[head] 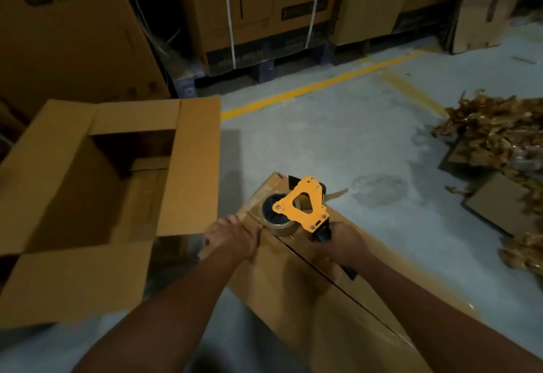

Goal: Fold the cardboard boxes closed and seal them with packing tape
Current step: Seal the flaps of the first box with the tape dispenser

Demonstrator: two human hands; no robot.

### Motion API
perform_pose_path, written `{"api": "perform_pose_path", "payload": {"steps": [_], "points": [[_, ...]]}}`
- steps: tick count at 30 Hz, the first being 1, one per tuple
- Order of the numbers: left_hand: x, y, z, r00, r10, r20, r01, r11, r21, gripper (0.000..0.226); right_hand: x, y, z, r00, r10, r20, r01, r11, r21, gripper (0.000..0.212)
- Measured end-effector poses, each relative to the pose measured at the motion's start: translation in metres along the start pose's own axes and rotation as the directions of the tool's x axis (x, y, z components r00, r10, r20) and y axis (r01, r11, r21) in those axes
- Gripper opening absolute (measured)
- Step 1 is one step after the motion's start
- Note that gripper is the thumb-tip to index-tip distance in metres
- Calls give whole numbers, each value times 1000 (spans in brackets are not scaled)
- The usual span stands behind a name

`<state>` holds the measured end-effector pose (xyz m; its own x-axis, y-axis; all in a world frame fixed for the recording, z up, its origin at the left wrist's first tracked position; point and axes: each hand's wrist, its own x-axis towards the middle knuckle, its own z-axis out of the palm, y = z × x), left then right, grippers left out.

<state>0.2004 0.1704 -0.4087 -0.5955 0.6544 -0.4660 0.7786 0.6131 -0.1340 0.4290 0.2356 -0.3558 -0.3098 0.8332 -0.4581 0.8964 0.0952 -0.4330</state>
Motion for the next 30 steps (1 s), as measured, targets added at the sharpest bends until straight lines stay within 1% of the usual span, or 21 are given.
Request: {"api": "perform_pose_path", "payload": {"steps": [1, 3, 6, 9, 10, 12, 13, 14, 15, 16, 18, 20, 21, 23, 26, 27, 28, 30], "points": [[-7, -11, 5, 1000, -4, -6, 4, 1000, -3, 86, -11, 2, -1, 1000, -3, 13, 3, 1000, -1, 31], [-14, -34, 11, 999, 47, -26, -47, 999, 10, 88, -33, 4, -1, 999, -22, 37, 21, 1000, 19, 29], [-23, -51, 8, 992, 123, -18, -122, 992, 18, 91, -61, 8, 4, 998, -47, 30, 43, 993, 107, 25], [-46, -59, 7, 985, 146, 93, -147, 989, 5, 93, -82, 8, 9, 999, -45, -10, 46, 988, 150, 22], [-56, -65, 12, 982, 134, 135, -139, 990, 27, 95, -87, 8, 11, 999, -38, -1, 38, 988, 149, 21], [-73, -83, 30, 982, 59, 178, -65, 998, 27, 103, -96, 7, 17, 998, -47, 40, 41, 991, 127, 23], [-77, -93, 39, 983, 25, 181, -24, 1000, -5, 106, -100, 6, 22, 997, -55, 47, 50, 993, 111, 24], [-81, -101, 44, 981, 23, 193, -12, 998, -58, 105, -104, 5, 26, 997, -70, 41, 66, 993, 95, 24], [-85, -106, 45, 976, 57, 209, -28, 990, -137, 100, -109, 2, 28, 995, -89, 33, 86, 993, 80, 26], [-85, -110, 48, 967, 128, 221, -77, 971, -226, 90, -114, -3, 29, 993, -117, 23, 115, 991, 75, 27], [-92, -111, 50, 938, 258, 229, -133, 883, -450, 70, -122, -15, 27, 983, -185, 22, 184, 982, 51, 29], [-103, -113, 51, 924, 295, 243, -92, 788, -608, 67, -125, -25, 26, 967, -249, 56, 250, 968, -27, 27], [-109, -113, 47, 916, 298, 270, -57, 760, -647, 66, -126, -31, 26, 969, -240, 54, 244, 967, -74, 27], [-117, -115, 41, 894, 307, 325, -14, 745, -667, 60, -127, -39, 29, 980, -198, 17, 198, 965, -173, 30], [-121, -119, 32, 872, 310, 377, 50, 712, -701, 48, -135, -55, 35, 982, -184, -52, 155, 924, -350, 25], [-124, -120, 27, 880, 300, 369, 58, 703, -709, 42, -138, -60, 37, 976, -202, -77, 155, 905, -397, 24], [-124, -122, 27, 905, 276, 322, 58, 671, -739, 37, -140, -63, 40, 969, -222, -105, 156, 885, -439, 22], [-125, -125, 24, 969, 137, 205, 90, 577, -812, 32, -148, -67, 46, 966, -218, -137, 127, 867, -482, 23]]}}
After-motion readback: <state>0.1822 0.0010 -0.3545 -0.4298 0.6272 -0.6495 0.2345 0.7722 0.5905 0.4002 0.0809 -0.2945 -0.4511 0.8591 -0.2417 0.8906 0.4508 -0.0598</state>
